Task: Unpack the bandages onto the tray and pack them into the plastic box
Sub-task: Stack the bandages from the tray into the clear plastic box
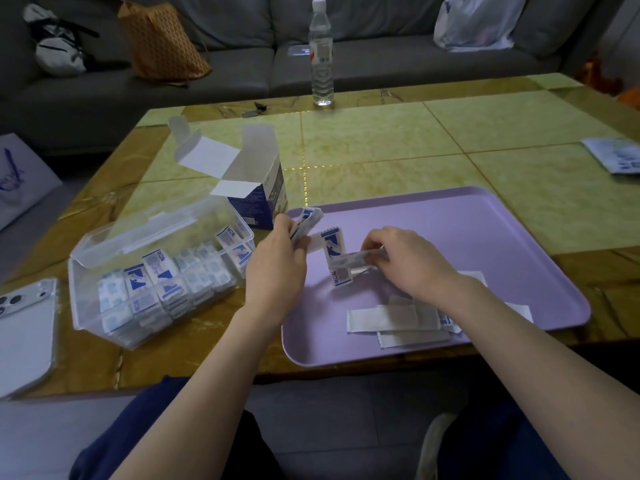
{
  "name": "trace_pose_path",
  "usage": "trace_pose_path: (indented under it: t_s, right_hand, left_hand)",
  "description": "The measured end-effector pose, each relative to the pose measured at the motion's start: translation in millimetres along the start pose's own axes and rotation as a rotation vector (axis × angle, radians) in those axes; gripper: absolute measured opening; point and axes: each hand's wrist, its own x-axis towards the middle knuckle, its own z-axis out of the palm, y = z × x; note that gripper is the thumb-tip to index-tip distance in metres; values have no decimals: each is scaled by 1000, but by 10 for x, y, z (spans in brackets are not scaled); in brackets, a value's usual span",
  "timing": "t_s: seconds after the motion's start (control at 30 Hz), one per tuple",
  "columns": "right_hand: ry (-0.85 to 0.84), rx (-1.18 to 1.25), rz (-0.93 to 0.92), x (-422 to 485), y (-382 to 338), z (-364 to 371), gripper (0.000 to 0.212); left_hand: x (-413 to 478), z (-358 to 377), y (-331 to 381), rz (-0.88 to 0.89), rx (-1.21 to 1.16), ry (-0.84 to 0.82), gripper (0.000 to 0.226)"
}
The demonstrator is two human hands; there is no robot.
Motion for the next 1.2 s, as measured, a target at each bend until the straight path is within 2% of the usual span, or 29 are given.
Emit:
trace_pose_path:
  t_s: [0.17,0.27,0.5,0.7,0.9,0.97,1.1,1.2]
  right_hand:
    - [-115,23,12,-69,3,16,18]
    - [-113,72,-5,-77,-52,42,14]
    - [-86,133,-9,-70,-140,181,20]
    - [-16,206,42,-5,-121,202,15]
    - [60,247,63,33,-79,130,16]
    - [60,148,20,13,-88,110,20]
    - [59,-292,-133,-54,-175,78,26]
    - [191,-409,-262,-88,-282,101,21]
  left_hand:
    - [-22,33,49,-19,-82,-59,13]
    - [-47,65,66,-16,-111,-113,14]
    - [-127,164,135,-5,-186,-229,11]
    - [-121,146,128,-24,-205,-181,11]
    - [-55,92,75,-124,-236,-112,11]
    - [-29,75,62,-144,-263,-78,16]
    - [-21,60,109,-165,-358,-86,17]
    - [-48,72,162,-116,-386,-99,16]
